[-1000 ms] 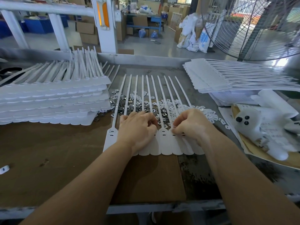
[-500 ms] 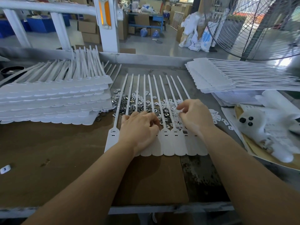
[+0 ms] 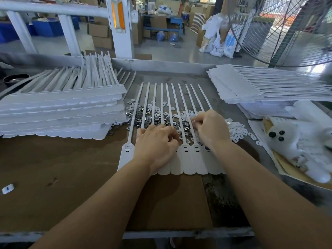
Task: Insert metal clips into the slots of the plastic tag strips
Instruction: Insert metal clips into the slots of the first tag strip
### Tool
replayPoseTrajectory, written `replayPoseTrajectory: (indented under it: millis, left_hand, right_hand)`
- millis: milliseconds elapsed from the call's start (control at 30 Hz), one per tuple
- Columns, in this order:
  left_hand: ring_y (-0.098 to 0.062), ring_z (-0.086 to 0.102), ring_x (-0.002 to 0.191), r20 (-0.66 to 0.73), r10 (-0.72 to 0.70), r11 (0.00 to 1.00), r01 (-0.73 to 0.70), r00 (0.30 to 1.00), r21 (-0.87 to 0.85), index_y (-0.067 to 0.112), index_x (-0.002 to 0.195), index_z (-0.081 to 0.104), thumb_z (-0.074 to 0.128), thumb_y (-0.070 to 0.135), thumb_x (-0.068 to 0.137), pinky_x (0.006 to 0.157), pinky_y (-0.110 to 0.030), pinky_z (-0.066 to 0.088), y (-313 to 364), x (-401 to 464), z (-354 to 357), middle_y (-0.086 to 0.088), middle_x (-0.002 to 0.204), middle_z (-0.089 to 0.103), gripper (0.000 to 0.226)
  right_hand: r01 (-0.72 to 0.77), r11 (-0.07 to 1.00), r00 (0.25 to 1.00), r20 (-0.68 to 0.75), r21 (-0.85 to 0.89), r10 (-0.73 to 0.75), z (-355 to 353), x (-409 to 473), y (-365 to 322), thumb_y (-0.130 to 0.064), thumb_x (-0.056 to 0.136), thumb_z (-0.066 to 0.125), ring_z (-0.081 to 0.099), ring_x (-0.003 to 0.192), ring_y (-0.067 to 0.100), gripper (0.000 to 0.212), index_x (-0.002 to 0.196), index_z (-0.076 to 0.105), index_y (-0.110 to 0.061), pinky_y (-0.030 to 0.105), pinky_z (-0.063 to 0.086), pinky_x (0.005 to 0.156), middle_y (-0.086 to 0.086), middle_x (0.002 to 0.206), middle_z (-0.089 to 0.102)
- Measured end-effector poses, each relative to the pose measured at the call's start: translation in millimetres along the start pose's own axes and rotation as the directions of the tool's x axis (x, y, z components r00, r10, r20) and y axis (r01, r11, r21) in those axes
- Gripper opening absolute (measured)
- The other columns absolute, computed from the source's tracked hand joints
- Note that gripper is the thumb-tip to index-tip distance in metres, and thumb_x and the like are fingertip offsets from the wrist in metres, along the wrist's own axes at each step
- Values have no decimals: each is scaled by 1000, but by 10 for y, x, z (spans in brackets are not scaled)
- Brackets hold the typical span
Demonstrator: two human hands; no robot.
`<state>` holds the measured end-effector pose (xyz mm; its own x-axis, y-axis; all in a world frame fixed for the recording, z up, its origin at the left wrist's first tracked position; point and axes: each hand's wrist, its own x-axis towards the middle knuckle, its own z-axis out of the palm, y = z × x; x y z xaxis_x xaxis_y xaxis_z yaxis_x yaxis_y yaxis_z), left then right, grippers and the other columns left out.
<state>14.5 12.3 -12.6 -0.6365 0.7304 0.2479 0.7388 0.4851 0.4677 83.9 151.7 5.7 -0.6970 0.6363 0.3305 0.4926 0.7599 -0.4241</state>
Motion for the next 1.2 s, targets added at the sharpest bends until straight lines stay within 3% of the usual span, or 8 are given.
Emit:
replayPoseTrajectory:
  millis: [100,200,333,433,533,767,967,1200]
  left_hand:
    - [-8,36,93,-1,1,1000,-1,1000,-3,40,83,52,43,30,85,85,-30,17,1,0,-2,17,87,45,14]
    - [-8,36,92,-7,3,1000,-3,1000,-11,39,82,50,44,29,85,86,-30,17,-8,-9,-5,17,84,44,12]
    - [-8,36,92,-7,4,1000,-4,1000,-10,39,82,50,44,29,85,88,-32,18,-7,-13,-2,17,86,45,12]
    - [-9,37,92,-7,4,1000,-4,1000,-19,39,81,50,45,29,84,87,-31,18,-7,-13,5,17,84,45,12]
    - [-9,37,92,-7,5,1000,-5,1000,-25,40,81,51,44,29,84,86,-30,17,-8,-6,7,17,85,47,13]
    - [-10,40,93,-16,6,999,-6,1000,-31,39,79,52,45,27,83,86,-30,18,-3,2,5,17,84,49,14]
    - [-10,40,92,-21,9,1000,-10,1000,-29,38,79,52,46,27,82,85,-30,17,-7,7,14,17,82,47,13]
    - [-9,39,92,-26,12,999,-13,1000,-36,38,79,53,47,27,83,83,-29,15,-3,18,19,17,83,48,13]
  right_hand:
    - [-12,995,1000,17,99,11,-49,-53,-7,-11,91,55,62,69,24,20,90,74,-5,34,53,69,12,81,71]
    - [-23,990,999,49,142,16,-101,-103,26,-10,92,55,58,65,16,20,94,74,-6,25,45,64,10,82,71]
    - [-60,965,998,40,254,51,-212,-205,66,-7,87,60,60,80,7,17,96,74,-10,16,43,74,3,94,72]
    - [-118,939,993,51,322,107,-296,-293,101,-6,81,66,64,74,11,11,85,74,-13,26,53,75,1,82,72]
    - [-154,933,987,92,325,131,-377,-350,134,-6,79,69,65,73,17,5,80,71,-11,36,54,79,2,76,70]
    - [-294,887,945,249,355,214,-449,-389,176,-11,81,70,51,67,-7,4,78,73,-10,11,35,55,-13,70,59]
    - [-398,833,903,324,384,282,-437,-391,203,-4,78,71,54,73,-1,20,62,68,-16,15,36,57,-8,73,63]
    - [-423,824,896,312,378,317,-445,-391,213,-3,78,70,53,71,1,24,59,66,-17,15,35,55,-8,69,61]
